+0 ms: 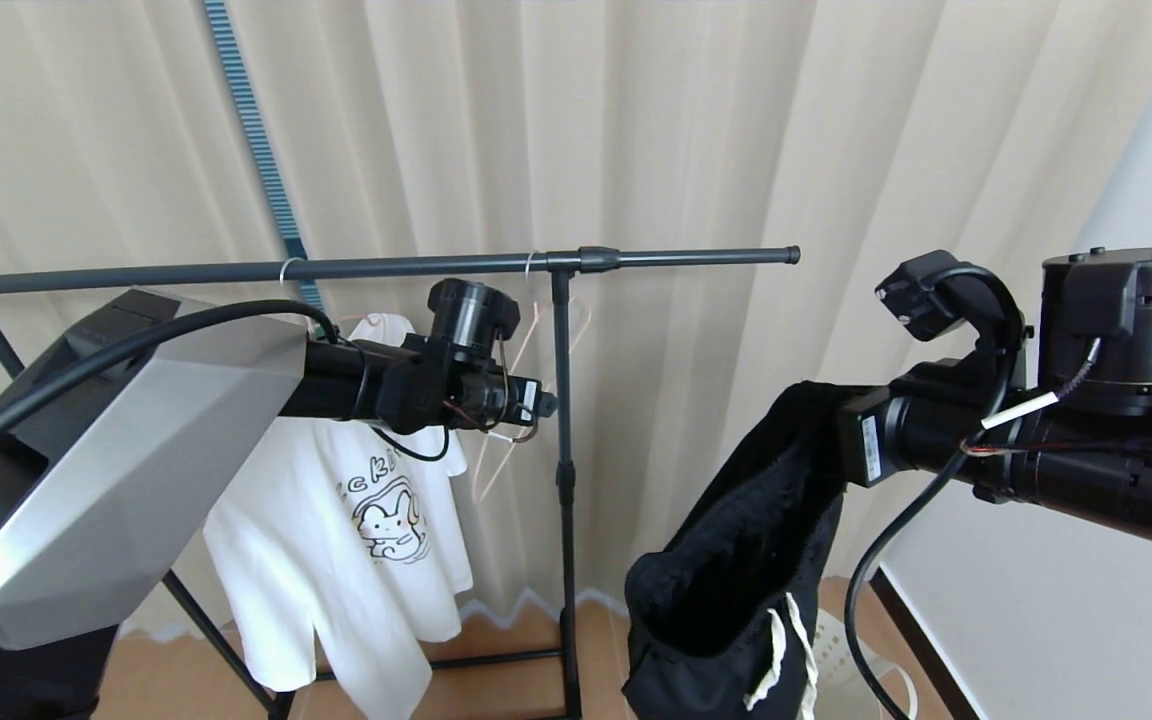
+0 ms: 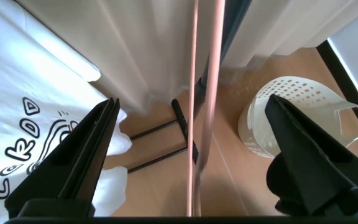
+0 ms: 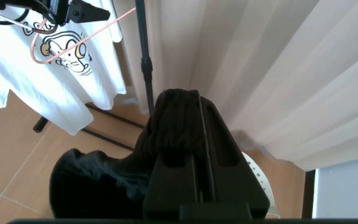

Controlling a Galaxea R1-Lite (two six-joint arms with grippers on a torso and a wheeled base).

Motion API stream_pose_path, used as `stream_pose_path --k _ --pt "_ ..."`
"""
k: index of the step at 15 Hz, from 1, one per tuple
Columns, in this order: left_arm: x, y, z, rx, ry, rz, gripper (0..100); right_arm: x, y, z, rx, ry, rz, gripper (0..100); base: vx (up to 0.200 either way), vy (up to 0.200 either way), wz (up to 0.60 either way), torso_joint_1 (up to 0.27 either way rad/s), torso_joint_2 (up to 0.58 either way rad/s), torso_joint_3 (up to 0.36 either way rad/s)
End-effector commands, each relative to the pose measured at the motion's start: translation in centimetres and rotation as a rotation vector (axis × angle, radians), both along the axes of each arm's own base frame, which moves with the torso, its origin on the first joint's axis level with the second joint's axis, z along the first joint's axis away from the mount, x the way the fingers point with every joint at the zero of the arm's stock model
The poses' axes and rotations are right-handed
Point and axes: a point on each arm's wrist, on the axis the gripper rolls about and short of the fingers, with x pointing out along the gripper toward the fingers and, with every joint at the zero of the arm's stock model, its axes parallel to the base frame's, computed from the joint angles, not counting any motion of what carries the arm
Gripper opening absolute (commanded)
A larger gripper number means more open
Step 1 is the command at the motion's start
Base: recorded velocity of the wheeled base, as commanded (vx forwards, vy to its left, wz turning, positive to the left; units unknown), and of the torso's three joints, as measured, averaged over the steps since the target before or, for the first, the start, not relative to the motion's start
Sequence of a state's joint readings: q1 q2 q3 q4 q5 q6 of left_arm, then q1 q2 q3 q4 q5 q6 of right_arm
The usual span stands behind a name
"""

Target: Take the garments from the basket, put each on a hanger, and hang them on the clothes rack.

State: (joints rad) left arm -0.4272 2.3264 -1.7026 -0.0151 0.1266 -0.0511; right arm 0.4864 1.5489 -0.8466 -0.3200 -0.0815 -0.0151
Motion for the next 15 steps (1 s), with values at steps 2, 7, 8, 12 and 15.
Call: stream_pose_path --k 2,7,8,12,15 --pt "0.5 -0.2 -0.9 0.004 0.01 0.002 100 0.1 -0.2 0.0 -0.002 -0.003 -0.008 0 0.0 0.0 0.0 0.0 0.0 0.0" --pt "0.4 -0.2 -0.7 0.002 0.006 0.003 0 0.1 -0.2 0.0 -0.003 -0.003 -0.007 0 0.0 0.0 0.0 0.0 0.0 0.0" --pt "0.4 -0.2 -0.7 -0.001 0.005 0.006 0 0.1 -0.2 0.0 -0.003 -0.003 -0.007 0 0.0 0.0 0.0 0.0 0.0 0.0" --pt "0.5 0.2 -0.4 0.013 -0.011 0.049 0 0.1 -0.3 0.2 0.001 -0.01 -0.009 0 0.0 0.0 0.0 0.0 0.0 0.0" --pt "0.2 0.4 0.6 -0.012 -0.02 0.064 0 0.1 -0.3 0.2 0.002 -0.011 -0.009 0 0.0 0.0 0.0 0.0 0.0 0.0"
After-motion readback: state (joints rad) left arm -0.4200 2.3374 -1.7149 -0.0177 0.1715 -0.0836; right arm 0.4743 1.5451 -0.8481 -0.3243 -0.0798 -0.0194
